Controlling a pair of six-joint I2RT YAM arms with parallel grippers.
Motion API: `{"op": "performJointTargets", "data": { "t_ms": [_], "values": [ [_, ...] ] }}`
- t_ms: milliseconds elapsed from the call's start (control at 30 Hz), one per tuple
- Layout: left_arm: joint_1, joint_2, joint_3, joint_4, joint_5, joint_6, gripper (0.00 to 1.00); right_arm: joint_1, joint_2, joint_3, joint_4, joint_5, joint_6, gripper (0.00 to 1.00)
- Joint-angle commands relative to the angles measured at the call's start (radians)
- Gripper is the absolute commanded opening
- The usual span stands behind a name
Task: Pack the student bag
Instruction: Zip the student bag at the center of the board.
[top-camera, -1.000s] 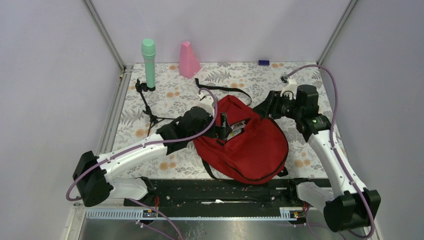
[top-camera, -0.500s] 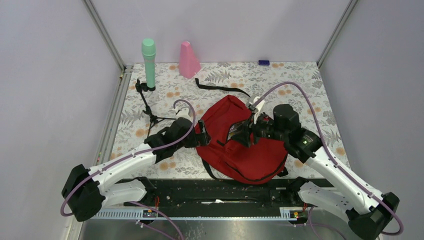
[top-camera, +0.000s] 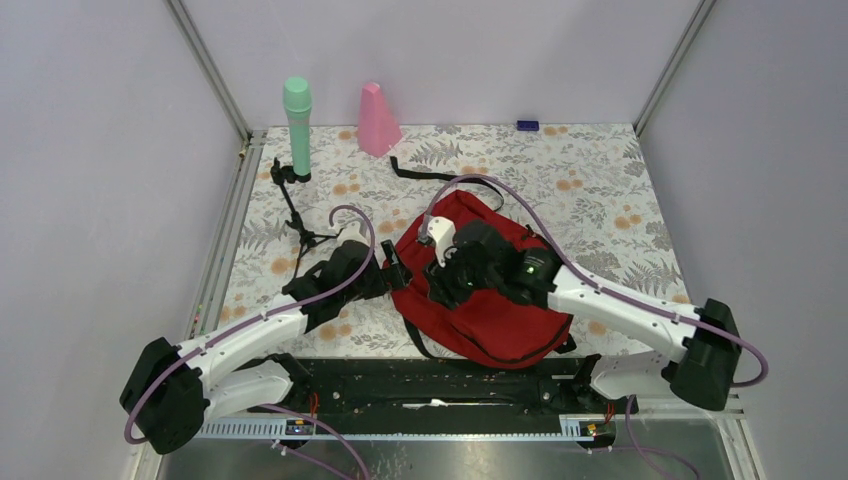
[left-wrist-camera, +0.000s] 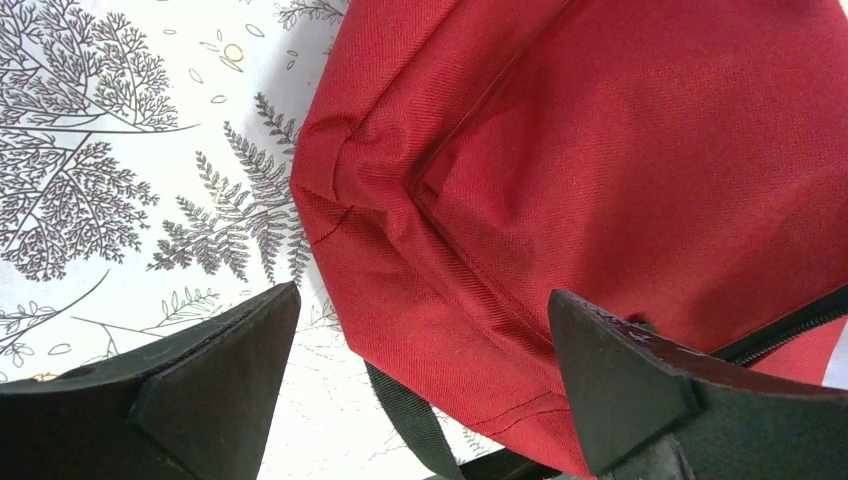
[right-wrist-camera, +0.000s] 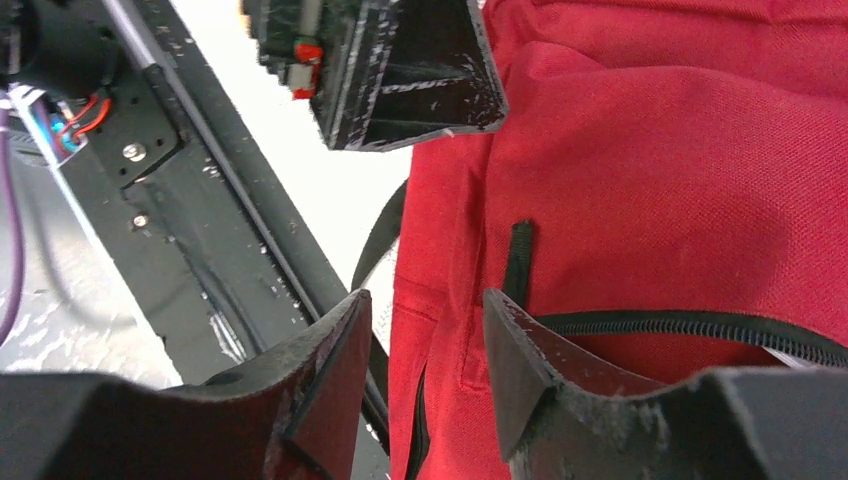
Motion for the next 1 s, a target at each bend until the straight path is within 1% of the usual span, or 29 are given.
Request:
{"op": "performJointTargets", "data": {
  "t_ms": [0,133,367,500,633,767,933,967],
  "values": [
    [0.015,-0.016,0.004,0.074,0.012,-0.019,0.99,0.033,0.08,0.086,-0.03,0.137,0.065,0.51],
    [0.022,-0.017,0.003,0.077,0.018,-0.017,0.99,0.051,0.151,0.116,-0.04,0.248,0.072,0.5],
    [0.03,-0.013,0.005,0.073,0.031,-0.01,0.99,0.054,0.234,0.141,-0.073,0.368,0.027,0.49],
    [0.031,-0.005,0.001,0.086,0.04,-0.013,0.99,0.055,0.259,0.131,-0.09,0.357,0.012,0.49],
    [0.031,0.014,0.005,0.097,0.05,-0.011,0.99,0.059,0.276,0.116,-0.089,0.334,0.033,0.49],
    [0.032,0.031,0.01,0.105,0.058,-0.009,0.99,0.062,0.293,0.114,-0.075,0.323,0.042,0.42],
    [0.031,0.052,0.012,0.117,0.066,-0.01,0.99,0.065,0.321,0.115,-0.075,0.408,0.04,0.4],
    [0.032,0.054,0.009,0.123,0.066,-0.013,0.99,0.065,0.323,0.114,-0.075,0.426,0.037,0.38]
  ]
}}
